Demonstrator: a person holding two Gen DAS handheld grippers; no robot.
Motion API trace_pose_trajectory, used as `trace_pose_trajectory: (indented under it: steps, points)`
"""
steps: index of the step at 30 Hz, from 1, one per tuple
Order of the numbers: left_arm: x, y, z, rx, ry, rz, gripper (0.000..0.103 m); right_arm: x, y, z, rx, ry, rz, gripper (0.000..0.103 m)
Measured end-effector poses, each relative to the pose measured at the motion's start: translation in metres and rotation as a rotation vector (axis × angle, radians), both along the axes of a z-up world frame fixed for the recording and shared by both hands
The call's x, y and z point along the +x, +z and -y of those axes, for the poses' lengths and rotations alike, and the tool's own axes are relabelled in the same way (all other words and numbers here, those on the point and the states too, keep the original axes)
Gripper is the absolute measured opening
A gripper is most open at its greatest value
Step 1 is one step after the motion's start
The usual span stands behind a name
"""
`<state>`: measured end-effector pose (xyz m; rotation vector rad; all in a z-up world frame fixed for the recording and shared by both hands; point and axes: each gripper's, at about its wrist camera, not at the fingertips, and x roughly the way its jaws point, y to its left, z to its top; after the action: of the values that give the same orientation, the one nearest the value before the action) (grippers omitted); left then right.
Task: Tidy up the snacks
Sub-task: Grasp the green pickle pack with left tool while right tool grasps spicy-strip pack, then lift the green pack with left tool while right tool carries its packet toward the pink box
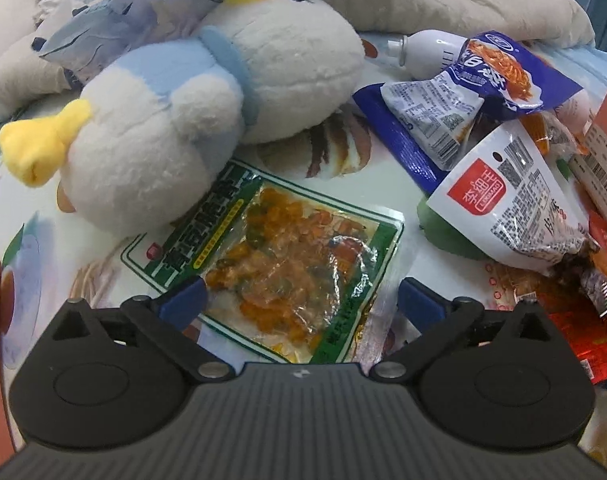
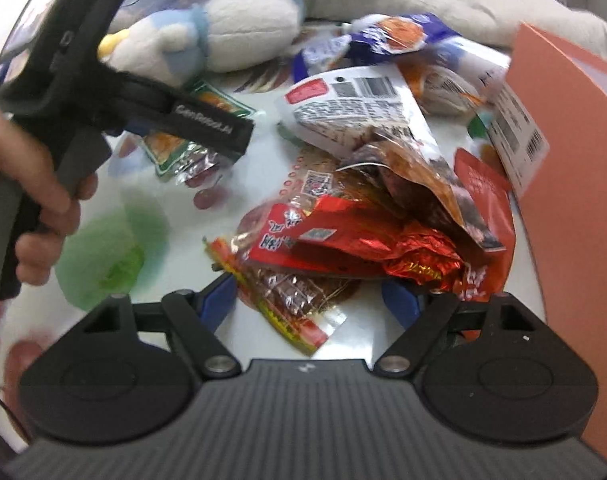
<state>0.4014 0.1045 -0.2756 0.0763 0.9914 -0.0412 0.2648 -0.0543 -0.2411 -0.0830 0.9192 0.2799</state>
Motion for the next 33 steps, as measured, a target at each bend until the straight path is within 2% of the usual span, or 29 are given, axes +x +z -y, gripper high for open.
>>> trace_pose_trajectory:
  steps: [2, 6, 13, 18, 25, 33]
  points:
    - [0.000, 0.001, -0.001, -0.003, 0.015, 0.002, 0.097, 0.000, 0.002, -0.002, -0.007, 0.034, 0.005, 0.054]
    - [-0.008, 0.005, -0.005, -0.004, 0.023, 0.001, 0.085, 0.002, 0.005, -0.002, -0.001, 0.063, -0.006, 0.045]
    - [-0.026, 0.015, -0.003, -0.020, 0.032, -0.012, 0.057, -0.013, 0.008, 0.003, 0.003, 0.129, -0.024, 0.040]
    - [-0.046, 0.021, -0.001, -0.027, 0.042, -0.012, 0.044, -0.031, 0.011, 0.013, 0.021, 0.161, -0.047, 0.039]
    - [-0.079, 0.026, 0.009, -0.055, 0.047, -0.020, 0.031, -0.057, 0.016, 0.028, 0.038, 0.176, -0.081, 0.038]
    - [-0.140, 0.035, 0.016, -0.136, 0.119, -0.022, 0.026, -0.084, 0.020, 0.040, 0.042, 0.187, -0.099, 0.037]
